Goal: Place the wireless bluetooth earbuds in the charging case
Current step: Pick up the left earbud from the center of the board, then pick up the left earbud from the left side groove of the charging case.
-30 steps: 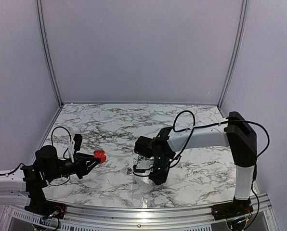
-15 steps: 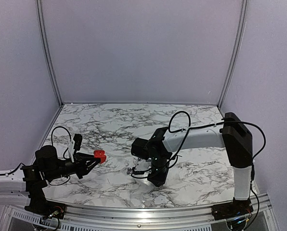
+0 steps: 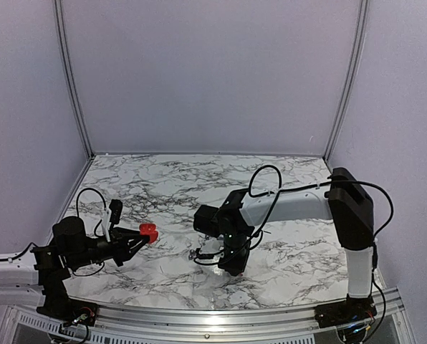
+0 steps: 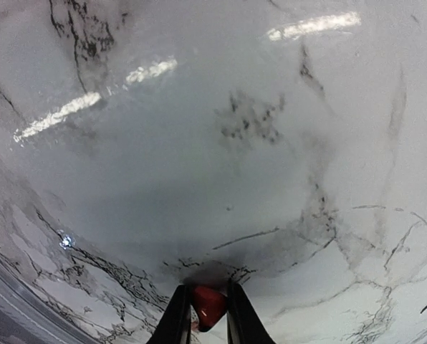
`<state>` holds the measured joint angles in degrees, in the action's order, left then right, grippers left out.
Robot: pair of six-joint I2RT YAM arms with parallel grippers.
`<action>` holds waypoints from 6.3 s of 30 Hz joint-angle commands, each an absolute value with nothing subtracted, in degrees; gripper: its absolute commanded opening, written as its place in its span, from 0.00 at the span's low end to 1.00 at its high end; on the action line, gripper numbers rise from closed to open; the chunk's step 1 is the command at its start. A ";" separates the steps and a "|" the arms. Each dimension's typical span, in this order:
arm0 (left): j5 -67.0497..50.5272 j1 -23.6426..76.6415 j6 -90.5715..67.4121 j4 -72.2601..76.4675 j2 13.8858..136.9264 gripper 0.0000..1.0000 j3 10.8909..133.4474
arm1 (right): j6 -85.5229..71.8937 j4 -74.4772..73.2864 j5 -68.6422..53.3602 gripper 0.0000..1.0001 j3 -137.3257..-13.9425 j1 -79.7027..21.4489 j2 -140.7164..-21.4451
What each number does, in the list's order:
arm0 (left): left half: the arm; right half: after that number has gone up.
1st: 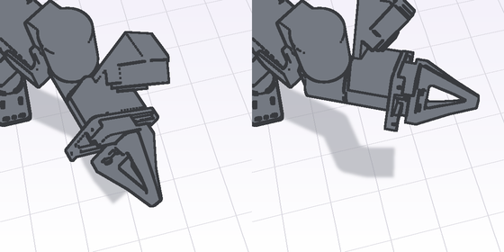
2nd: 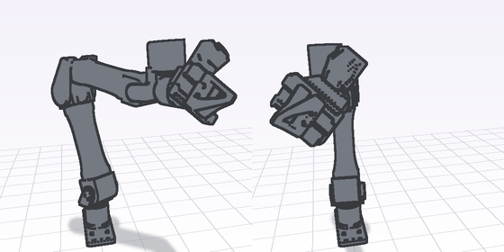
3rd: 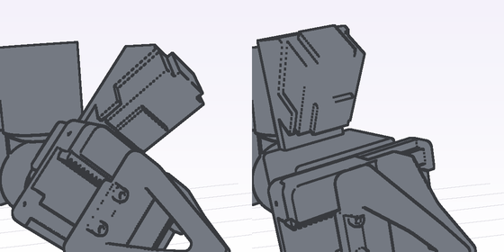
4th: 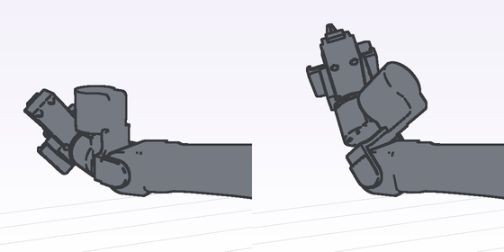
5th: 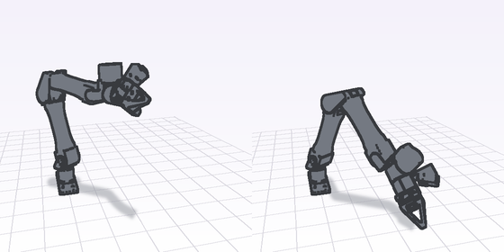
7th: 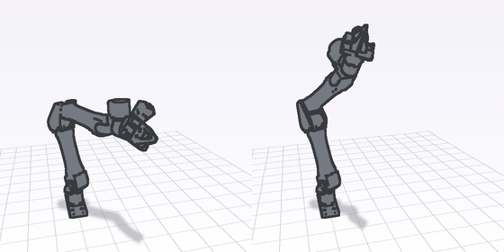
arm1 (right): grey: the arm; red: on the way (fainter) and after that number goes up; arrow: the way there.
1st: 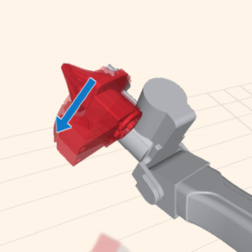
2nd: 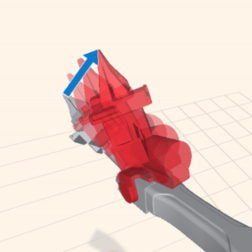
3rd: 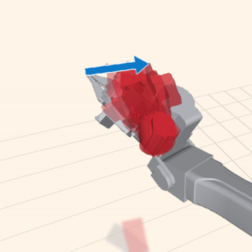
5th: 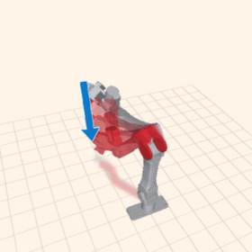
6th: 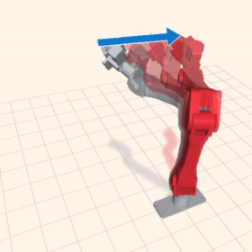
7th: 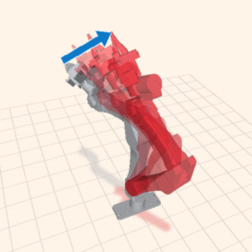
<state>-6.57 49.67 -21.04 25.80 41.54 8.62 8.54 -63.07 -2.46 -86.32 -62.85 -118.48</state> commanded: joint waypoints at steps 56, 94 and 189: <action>-16.03 53.78 -11.47 52.73 52.70 0.00 16.55 | -0.99 1.56 -7.48 0.10 -77.87 -70.67 -92.49; -14.59 55.28 -9.49 52.97 51.13 0.00 15.51 | -0.24 1.51 -0.99 0.09 -78.68 -71.28 -91.77; -10.28 55.28 -10.37 53.35 49.57 0.00 14.33 | 0.26 -4.23 -2.29 0.33 -80.41 -71.47 -95.27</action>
